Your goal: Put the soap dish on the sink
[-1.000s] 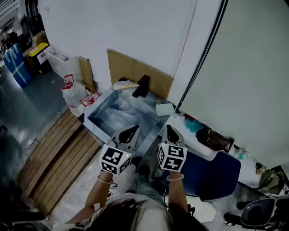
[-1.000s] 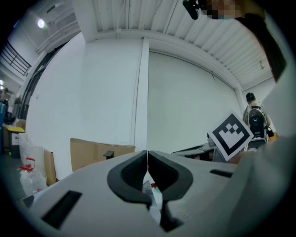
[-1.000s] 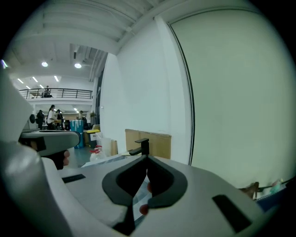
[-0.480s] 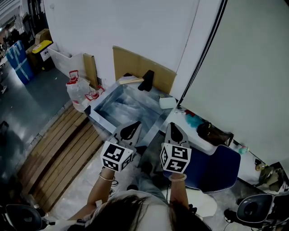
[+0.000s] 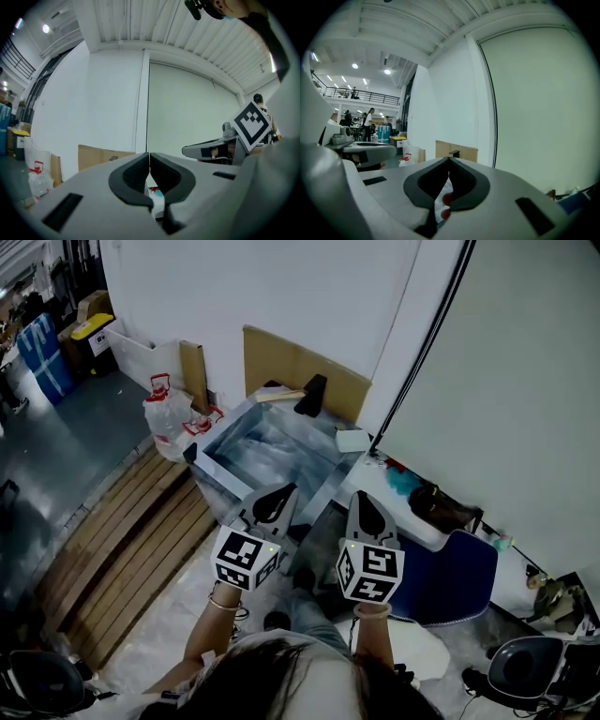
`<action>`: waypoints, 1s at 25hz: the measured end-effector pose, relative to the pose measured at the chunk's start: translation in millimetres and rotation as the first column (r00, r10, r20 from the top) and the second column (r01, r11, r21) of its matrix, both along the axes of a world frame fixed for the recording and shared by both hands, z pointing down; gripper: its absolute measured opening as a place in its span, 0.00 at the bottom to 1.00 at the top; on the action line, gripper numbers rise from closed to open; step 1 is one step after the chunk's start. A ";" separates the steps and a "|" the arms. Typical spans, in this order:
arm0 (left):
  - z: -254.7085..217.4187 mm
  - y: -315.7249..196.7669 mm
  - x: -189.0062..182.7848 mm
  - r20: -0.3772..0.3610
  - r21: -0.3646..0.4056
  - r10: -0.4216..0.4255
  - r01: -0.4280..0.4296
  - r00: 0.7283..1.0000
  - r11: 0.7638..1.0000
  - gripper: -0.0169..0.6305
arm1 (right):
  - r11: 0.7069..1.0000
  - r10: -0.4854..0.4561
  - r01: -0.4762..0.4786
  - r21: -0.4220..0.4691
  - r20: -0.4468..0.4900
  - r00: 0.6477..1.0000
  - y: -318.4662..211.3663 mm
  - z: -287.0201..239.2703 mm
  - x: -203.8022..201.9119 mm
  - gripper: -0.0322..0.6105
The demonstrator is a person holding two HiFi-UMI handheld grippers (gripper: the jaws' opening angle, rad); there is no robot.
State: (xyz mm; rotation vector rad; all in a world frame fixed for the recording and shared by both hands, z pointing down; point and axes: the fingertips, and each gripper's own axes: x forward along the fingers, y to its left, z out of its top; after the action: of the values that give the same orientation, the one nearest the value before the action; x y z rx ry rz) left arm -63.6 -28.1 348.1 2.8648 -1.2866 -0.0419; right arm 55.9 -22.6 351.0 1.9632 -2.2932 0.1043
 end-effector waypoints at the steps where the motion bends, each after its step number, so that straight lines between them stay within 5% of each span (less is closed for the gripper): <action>1: -1.0 2.2 -1.2 -0.001 -0.001 -0.003 0.003 1.000 1.000 0.04 | 1.000 -0.004 0.004 0.005 -0.001 1.000 3.0 -3.0 -1.5 0.09; 25: -3.6 -26.7 18.2 0.025 -0.008 -0.053 0.053 0.998 0.999 0.04 | 0.994 -0.110 0.110 0.013 -0.028 0.994 -24.9 -8.1 0.0 0.09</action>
State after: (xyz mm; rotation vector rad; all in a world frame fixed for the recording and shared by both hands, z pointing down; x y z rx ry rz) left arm -45.4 -54.8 344.5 2.8328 -1.3639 -0.0012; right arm 55.9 -47.5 342.8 1.8281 -2.3853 0.0506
